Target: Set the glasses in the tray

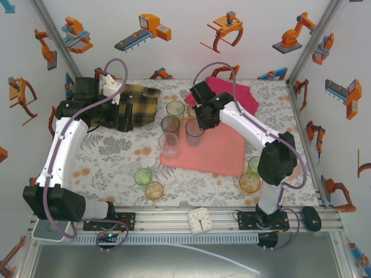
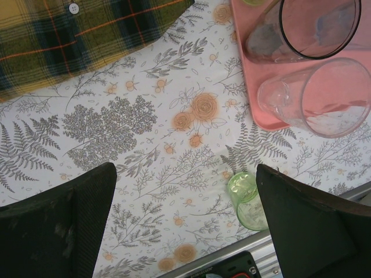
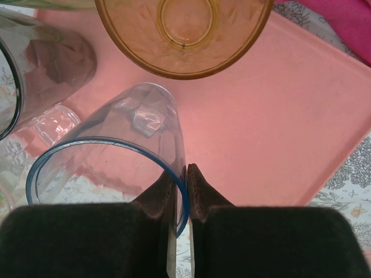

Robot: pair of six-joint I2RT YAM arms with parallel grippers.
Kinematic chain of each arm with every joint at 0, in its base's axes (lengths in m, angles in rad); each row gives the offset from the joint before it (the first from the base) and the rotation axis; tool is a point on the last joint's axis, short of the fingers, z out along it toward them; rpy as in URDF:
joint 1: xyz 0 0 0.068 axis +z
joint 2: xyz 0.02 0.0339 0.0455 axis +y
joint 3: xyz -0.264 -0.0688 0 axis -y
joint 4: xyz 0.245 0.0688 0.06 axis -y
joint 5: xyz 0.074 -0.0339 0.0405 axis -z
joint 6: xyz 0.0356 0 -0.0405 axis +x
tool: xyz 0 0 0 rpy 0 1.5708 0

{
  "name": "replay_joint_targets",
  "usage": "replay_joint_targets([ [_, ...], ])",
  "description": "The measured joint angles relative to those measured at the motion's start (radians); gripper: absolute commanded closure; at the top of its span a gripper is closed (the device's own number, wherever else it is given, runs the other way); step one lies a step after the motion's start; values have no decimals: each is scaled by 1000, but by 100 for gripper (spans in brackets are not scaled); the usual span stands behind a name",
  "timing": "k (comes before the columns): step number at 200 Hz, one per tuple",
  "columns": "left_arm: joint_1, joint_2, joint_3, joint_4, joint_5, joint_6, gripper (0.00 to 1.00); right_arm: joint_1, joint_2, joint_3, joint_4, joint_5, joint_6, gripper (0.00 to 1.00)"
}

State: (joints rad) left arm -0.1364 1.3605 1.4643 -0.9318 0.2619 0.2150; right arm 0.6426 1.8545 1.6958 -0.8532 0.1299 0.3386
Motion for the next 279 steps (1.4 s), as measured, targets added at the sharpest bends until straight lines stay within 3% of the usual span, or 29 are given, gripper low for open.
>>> replay_joint_targets([
  [239,0,0,0,0,0,0,2,0,98,53,6,-10,-11,89],
  [279,0,0,0,0,0,0,2,0,98,54,6,-14,-14,80],
])
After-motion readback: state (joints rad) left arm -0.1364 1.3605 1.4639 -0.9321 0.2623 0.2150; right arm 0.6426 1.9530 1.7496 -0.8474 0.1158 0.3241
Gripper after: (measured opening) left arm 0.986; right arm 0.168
